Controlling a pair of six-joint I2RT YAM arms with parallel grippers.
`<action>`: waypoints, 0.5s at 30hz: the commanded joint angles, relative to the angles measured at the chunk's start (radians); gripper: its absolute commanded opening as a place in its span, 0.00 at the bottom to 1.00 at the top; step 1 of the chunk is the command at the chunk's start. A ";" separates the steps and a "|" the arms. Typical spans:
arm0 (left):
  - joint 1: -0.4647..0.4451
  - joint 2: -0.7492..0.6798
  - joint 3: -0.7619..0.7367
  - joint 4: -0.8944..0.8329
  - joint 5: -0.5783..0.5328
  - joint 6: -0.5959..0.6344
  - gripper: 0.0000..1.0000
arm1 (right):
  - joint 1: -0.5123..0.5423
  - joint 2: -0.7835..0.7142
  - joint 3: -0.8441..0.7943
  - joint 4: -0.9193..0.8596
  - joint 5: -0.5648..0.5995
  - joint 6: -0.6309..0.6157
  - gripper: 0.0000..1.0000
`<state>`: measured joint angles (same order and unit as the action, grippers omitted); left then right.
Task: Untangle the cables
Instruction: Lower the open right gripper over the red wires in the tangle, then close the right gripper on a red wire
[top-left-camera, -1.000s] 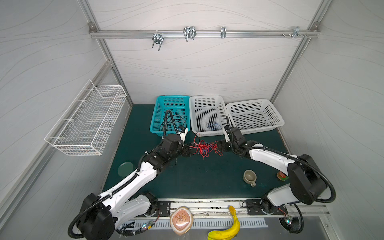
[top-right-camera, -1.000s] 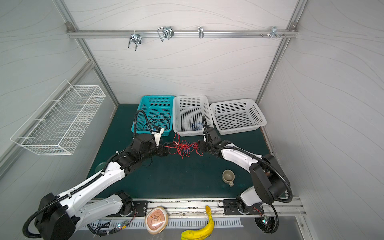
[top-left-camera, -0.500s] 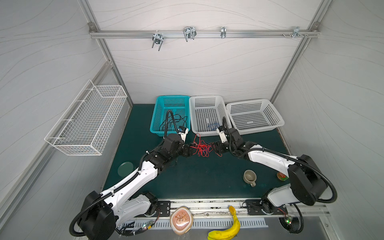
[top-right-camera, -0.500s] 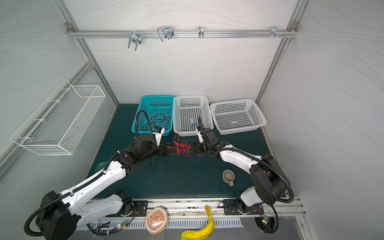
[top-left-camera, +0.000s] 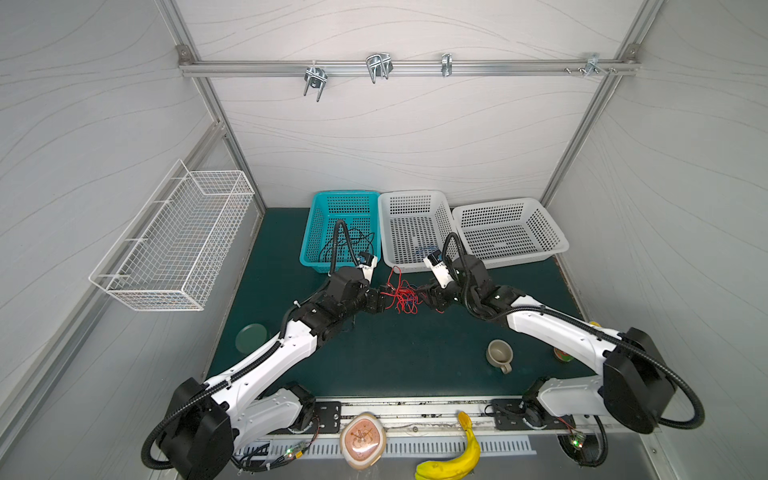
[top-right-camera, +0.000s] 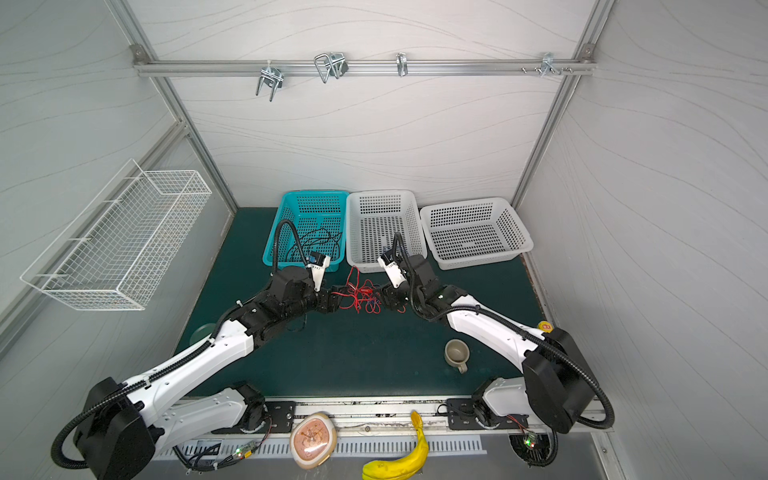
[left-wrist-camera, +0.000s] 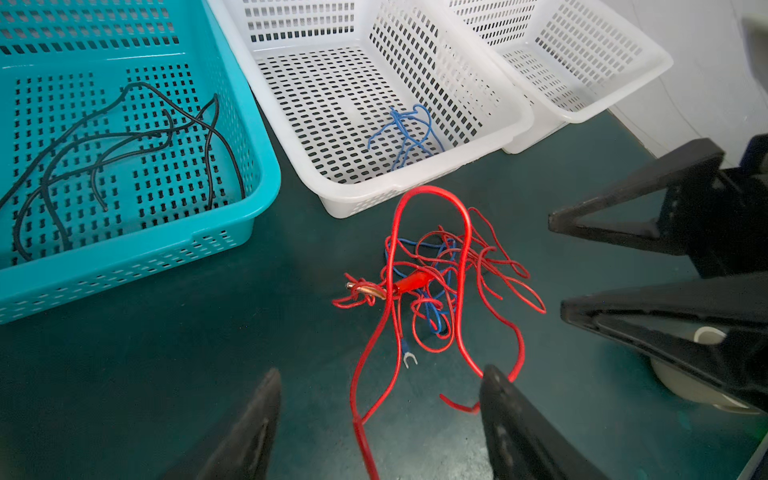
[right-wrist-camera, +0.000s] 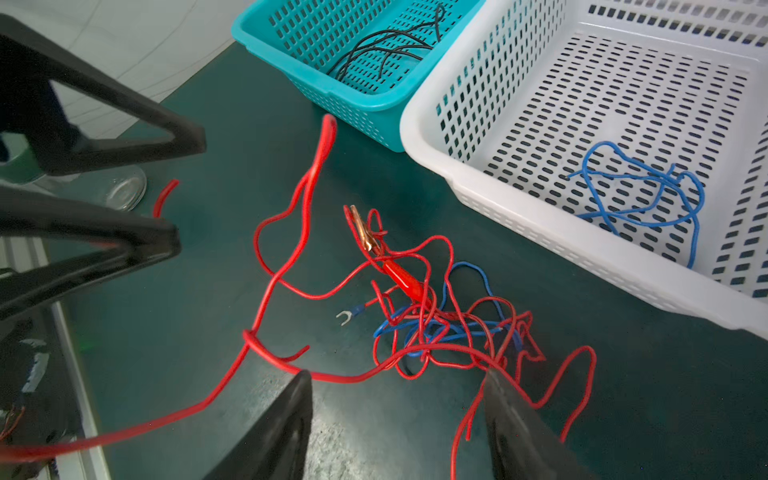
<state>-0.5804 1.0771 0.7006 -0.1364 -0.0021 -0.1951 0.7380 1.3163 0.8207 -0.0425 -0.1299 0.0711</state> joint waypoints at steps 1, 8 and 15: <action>-0.001 0.004 0.036 0.067 -0.009 0.005 0.76 | 0.022 -0.031 -0.050 0.030 -0.024 -0.068 0.65; -0.001 0.000 0.034 0.085 -0.009 0.008 0.76 | 0.066 0.018 -0.068 0.127 0.031 -0.103 0.58; 0.000 0.003 0.036 0.085 -0.003 0.006 0.76 | 0.067 0.111 -0.037 0.194 0.050 -0.103 0.50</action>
<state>-0.5804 1.0798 0.7006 -0.1040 -0.0067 -0.1947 0.8005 1.3991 0.7525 0.0944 -0.0914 -0.0082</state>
